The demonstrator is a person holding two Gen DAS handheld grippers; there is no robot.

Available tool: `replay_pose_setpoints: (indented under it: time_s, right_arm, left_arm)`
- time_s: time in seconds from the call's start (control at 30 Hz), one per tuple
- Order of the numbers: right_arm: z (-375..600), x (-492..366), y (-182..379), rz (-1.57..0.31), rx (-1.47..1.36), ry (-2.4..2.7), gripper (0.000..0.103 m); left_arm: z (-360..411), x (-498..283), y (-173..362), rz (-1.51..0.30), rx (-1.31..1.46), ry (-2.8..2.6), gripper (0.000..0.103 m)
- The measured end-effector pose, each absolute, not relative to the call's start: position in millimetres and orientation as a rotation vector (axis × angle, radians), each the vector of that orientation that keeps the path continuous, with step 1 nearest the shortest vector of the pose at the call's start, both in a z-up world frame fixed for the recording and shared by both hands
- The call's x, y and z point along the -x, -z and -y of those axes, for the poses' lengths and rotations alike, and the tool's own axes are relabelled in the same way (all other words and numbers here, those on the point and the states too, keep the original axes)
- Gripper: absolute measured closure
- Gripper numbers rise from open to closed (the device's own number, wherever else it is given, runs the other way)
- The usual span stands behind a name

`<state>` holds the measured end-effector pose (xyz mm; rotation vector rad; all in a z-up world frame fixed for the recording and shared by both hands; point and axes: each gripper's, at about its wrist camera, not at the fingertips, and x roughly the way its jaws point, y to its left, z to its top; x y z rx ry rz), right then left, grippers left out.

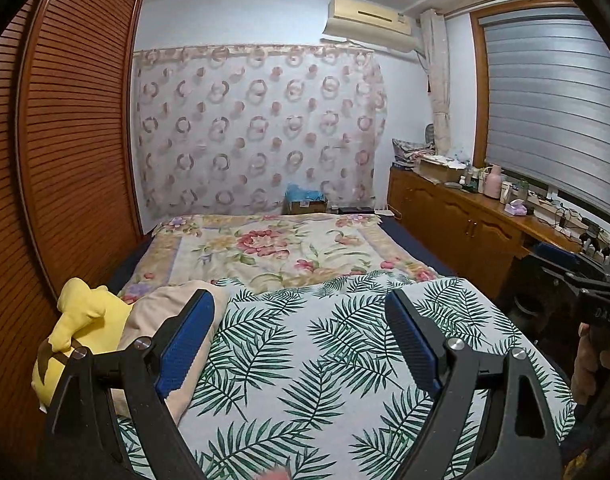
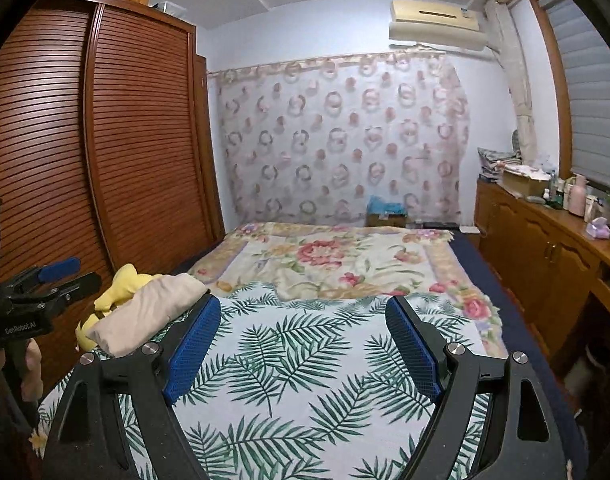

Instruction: Fold small clothes

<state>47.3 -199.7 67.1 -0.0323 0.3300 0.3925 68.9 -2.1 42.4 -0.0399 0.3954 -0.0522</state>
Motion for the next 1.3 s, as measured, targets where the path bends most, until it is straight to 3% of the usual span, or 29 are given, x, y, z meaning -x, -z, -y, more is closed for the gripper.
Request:
replay_pose_setpoints:
  time_s: [1.3]
  right_arm:
    - [220.8, -68.3, -65.9, -0.340, 0.026, -0.389, 0.017]
  left_arm:
    - [8.8, -70.4, -44.5, -0.391, 0.040, 0.037, 0.015]
